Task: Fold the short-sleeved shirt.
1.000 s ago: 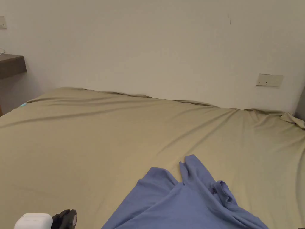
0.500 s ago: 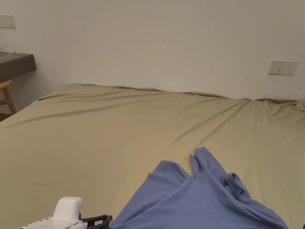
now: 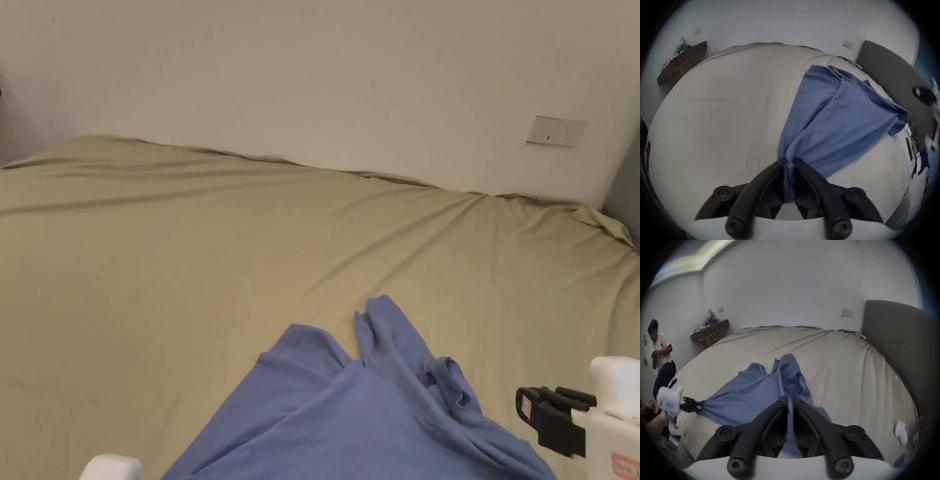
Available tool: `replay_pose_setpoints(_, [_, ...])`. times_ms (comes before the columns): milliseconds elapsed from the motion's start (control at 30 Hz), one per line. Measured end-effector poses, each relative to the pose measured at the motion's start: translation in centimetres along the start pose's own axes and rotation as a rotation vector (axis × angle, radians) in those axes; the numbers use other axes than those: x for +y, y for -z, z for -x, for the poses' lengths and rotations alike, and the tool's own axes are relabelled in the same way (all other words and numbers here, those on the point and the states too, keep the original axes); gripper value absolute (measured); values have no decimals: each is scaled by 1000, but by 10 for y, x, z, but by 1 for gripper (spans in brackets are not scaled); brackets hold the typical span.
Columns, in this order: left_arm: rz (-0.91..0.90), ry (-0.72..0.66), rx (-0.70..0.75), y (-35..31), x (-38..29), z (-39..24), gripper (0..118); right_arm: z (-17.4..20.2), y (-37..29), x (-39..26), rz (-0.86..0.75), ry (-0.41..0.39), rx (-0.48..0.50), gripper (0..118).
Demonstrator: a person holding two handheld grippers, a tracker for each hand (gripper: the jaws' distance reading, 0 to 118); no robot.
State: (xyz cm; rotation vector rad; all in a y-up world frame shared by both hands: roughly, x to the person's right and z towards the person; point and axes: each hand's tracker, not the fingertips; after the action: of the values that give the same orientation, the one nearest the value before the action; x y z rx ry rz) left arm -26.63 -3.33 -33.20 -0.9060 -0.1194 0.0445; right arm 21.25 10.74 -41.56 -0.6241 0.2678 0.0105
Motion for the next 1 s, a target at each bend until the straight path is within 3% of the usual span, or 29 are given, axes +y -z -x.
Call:
replay_pose_setpoints(33, [-1, -1, -6, -3, 0, 0, 9, -8, 23, 19, 42, 13, 35, 81])
replay_pose_setpoints(67, [-10, -6, -14, -5, 0, 0, 9, -18, 55, 42, 98, 28, 76, 100])
replay_pose_setpoints(100, [-14, -13, -22, -6, 1, 1, 9, -25, 85, 60, 168, 34, 86, 107])
replay_pose_setpoints(133, [-16, -19, -25, -7, 1, 1, 9, -28, 112, 76, 236, 23, 88, 107])
replay_pose_setpoints(167, [-16, -19, -27, -10, 2, 2, 9, -32, 144, 92, 315, -18, 116, 114])
replay_pose_setpoints(233, [-13, -3, -18, -12, 3, -1, 9, -34, 199, 112, 456, -89, 108, 113])
replay_pose_setpoints(333, [-5, 34, -3, -15, 5, -9, 9, -28, 270, 120, 611, -189, -40, 113])
replay_pose_setpoints(467, [11, 33, -3, -11, 5, -10, 9, -13, 326, 104, 756, -184, 13, 111])
replay_pose_setpoints(533, [18, 26, -5, -10, 3, -9, 9, -12, 340, 92, 811, -192, -26, 104])
replay_pose_setpoints(567, [19, 24, -11, -9, 3, -6, 9, -10, 344, 88, 840, -203, -28, 89])
replay_pose_setpoints(600, [21, 20, -15, -9, 3, -5, 9, -8, 343, 86, 844, -206, -31, 51])
replay_pose_setpoints(667, [20, 2, -30, -11, 2, -4, 9, -5, 335, 88, 801, -147, -44, 33])
replay_pose_setpoints(700, [16, -7, -38, -11, 3, -1, 9, -5, 333, 91, 800, -123, -19, 6])
replay_pose_setpoints(733, [16, -14, -41, -11, 3, 0, 9, -4, 331, 92, 795, -95, 19, 6])
replay_pose_setpoints(867, [-6, -36, -57, -18, 8, 6, 9, 8, 301, 106, 721, -107, -24, 6])
replay_pose_setpoints(1000, [-103, -72, -102, -44, 30, 17, 9, -1, 243, 140, 487, 14, 66, 6])
